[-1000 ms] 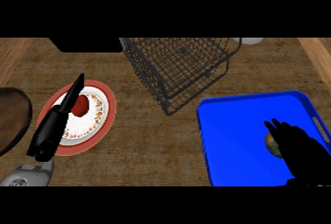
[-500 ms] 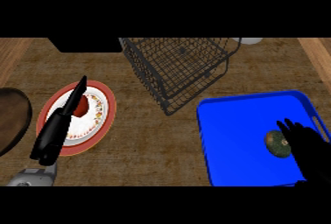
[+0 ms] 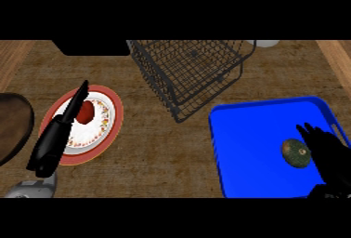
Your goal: Pick the squash from the tray and place it in the tiered basket
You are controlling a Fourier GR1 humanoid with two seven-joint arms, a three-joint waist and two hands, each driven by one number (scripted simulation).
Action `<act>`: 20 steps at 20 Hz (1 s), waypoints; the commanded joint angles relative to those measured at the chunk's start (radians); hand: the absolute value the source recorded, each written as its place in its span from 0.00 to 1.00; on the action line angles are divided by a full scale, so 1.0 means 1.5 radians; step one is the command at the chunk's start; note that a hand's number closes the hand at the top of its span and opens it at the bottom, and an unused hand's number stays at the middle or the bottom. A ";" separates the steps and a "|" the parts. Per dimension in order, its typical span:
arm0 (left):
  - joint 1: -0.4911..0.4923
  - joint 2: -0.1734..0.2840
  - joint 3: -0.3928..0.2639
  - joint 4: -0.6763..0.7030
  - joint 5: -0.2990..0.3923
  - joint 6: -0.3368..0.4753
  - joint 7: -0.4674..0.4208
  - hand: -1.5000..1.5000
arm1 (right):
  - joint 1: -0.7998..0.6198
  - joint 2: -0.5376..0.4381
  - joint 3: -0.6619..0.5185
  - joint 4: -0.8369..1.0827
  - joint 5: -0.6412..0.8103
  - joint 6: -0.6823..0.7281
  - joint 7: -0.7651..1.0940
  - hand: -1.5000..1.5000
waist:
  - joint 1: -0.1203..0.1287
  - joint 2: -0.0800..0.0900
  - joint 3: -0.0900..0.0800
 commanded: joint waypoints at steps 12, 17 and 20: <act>-0.015 -0.029 0.034 0.016 -0.025 -0.039 -0.008 0.50 | -0.080 0.109 -0.053 0.202 0.087 -0.052 -0.101 0.00 | 0.001 0.000 0.000; 0.006 -0.040 0.037 -0.056 -0.028 -0.045 0.046 0.50 | -0.106 0.110 -0.080 0.202 0.092 -0.015 -0.108 0.00 | 0.002 0.000 0.000; 0.003 -0.028 0.057 -0.038 -0.016 -0.066 0.014 0.50 | -0.045 0.129 -0.047 0.198 0.124 -0.048 -0.126 0.00 | 0.000 0.000 0.000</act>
